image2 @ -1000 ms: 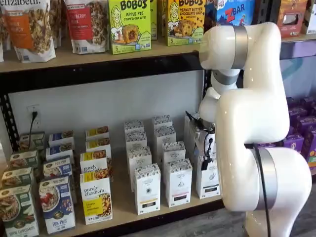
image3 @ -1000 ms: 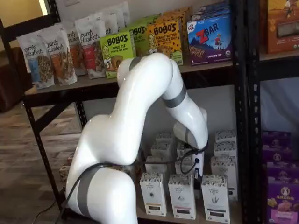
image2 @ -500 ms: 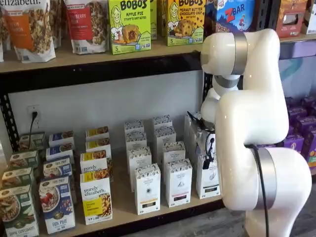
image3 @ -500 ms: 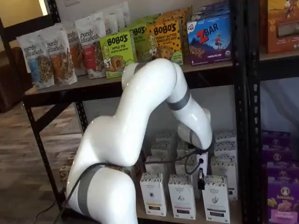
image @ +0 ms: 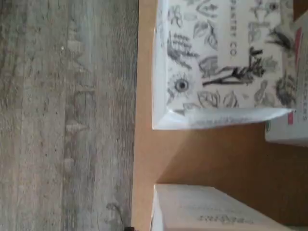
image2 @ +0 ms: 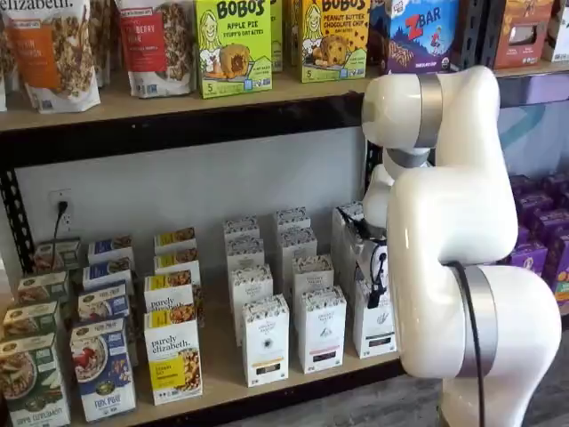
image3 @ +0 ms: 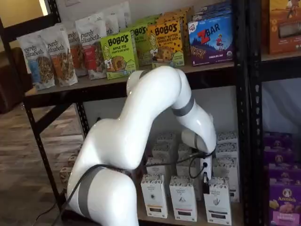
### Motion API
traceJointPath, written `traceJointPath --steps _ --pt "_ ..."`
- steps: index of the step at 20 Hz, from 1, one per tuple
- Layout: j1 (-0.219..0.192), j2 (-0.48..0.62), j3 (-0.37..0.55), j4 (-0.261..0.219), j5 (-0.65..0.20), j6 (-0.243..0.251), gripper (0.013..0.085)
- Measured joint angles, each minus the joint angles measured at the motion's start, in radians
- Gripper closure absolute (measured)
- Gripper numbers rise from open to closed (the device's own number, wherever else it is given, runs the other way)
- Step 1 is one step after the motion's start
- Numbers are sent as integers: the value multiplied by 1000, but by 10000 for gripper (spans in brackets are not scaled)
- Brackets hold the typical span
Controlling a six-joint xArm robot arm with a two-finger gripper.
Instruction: Pick up the white box with a green strip in the middle, on the bottom shelf, the sixth box from the left
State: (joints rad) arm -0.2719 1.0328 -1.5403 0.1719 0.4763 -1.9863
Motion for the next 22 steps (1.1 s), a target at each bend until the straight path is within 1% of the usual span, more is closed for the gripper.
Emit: traceJointPath --steps 4,6,9,16,20,22 --pt "-9 33 -37 -63 7 47 130" --pt "-12 53 -63 -117 25 90 130" --pt "-15 77 -91 -166 36 130 130" --pt "-14 110 -126 -207 35 166 130" --pt "-15 116 -139 -202 47 161 130" --pt "-15 117 -144 -206 52 164 210"
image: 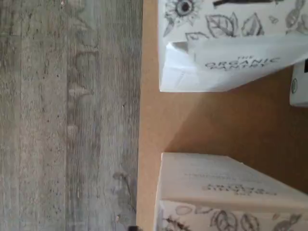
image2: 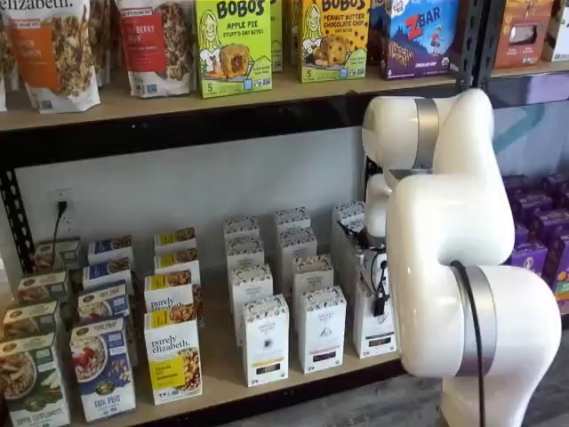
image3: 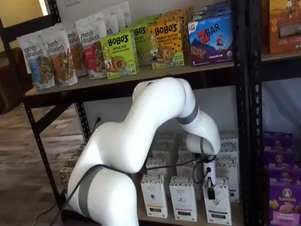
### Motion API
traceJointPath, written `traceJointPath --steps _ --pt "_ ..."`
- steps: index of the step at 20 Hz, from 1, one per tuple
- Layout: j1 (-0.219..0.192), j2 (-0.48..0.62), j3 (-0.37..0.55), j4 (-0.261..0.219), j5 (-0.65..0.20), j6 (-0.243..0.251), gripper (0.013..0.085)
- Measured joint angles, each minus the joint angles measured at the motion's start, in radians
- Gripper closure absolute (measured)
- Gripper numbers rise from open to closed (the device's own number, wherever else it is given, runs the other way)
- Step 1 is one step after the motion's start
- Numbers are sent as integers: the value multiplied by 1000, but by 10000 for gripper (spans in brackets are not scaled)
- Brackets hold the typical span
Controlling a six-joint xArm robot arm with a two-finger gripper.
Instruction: Pick up the white box with a green strip in the middle, on the bottom shelf, the sixth box from the left
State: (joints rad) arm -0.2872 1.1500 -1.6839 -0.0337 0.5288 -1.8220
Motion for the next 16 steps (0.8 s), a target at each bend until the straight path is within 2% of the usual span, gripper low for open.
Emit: traceJointPath --steps 3,5,16 --pt "1 1 -4 -5 8 6 250" --pt "3 1 -5 -11 10 12 330" --pt "11 -3 4 -25 6 32 330"
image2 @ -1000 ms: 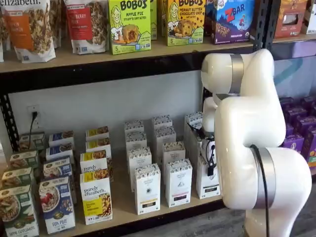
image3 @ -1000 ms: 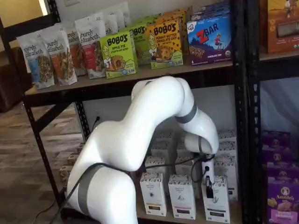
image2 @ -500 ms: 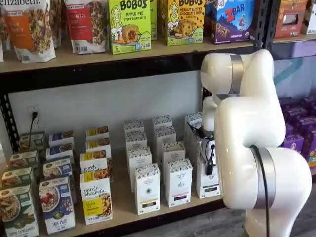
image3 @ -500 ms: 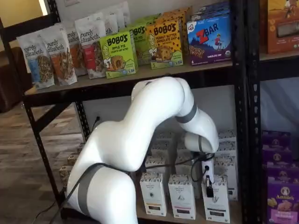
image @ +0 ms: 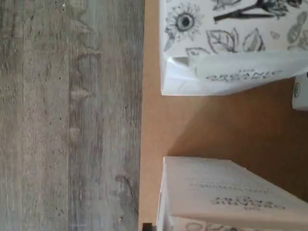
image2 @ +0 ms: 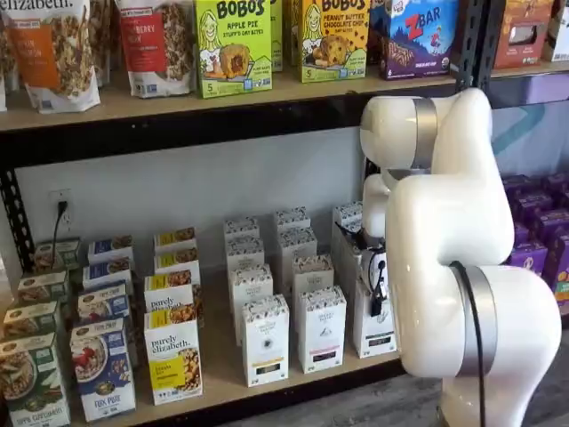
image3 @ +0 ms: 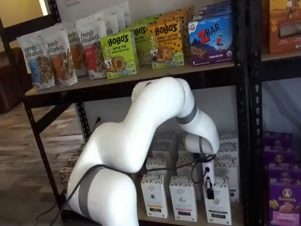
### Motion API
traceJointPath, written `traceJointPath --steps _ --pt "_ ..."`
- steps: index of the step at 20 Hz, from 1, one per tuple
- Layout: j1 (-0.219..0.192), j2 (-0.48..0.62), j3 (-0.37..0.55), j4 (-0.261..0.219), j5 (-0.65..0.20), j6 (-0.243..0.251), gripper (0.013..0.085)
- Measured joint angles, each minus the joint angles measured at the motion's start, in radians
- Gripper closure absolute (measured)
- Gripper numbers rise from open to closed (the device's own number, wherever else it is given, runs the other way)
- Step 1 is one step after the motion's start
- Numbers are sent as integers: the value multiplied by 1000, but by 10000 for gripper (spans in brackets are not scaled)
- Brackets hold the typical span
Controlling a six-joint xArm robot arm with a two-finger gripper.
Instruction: Pick up the white box with a green strip in the middle, on the bottom shelf, the sixth box from the left
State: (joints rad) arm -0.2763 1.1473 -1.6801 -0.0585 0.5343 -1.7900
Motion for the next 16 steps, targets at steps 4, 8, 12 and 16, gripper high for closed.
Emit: traceJointPath --steps 4,8,12,16 --pt "1 -5 4 -17 10 16 410" --pt "1 -14 17 -15 7 15 490" --pt "3 -31 48 -37 -20 35 490" --pt "7 -71 118 -74 -58 73 490"
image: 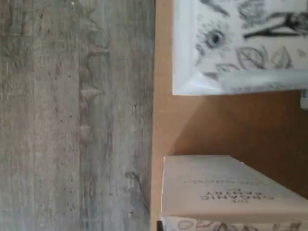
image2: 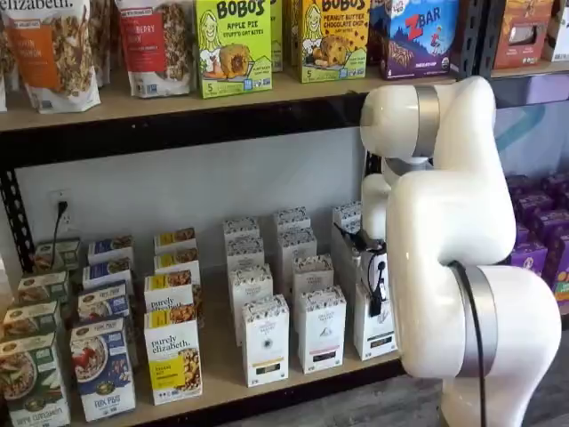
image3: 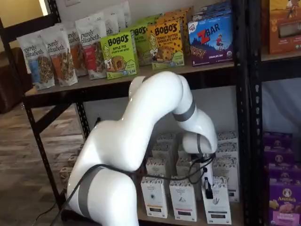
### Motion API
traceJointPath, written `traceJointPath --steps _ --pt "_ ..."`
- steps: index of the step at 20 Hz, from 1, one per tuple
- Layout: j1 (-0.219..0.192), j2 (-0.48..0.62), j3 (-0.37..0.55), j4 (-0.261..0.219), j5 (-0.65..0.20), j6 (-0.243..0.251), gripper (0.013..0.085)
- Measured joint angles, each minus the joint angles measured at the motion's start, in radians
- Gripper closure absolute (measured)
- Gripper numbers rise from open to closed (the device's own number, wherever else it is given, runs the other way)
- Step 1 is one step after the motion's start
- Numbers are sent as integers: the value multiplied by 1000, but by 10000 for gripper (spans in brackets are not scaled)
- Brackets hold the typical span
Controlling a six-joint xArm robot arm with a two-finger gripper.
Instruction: Pick up the white box with a green strip in the middle, on the bottom shelf, the sixth box from the left
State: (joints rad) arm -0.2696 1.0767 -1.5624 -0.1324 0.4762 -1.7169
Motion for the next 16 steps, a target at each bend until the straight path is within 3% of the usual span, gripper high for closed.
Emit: traceJointPath --steps 5,8,11,16 --pt "9 -89 157 -69 -74 75 490" --pt "14 -170 285 -77 -111 92 490" --pt "15 -245 401 -153 -169 167 490" --pt "49 -374 557 -122 -168 171 490"
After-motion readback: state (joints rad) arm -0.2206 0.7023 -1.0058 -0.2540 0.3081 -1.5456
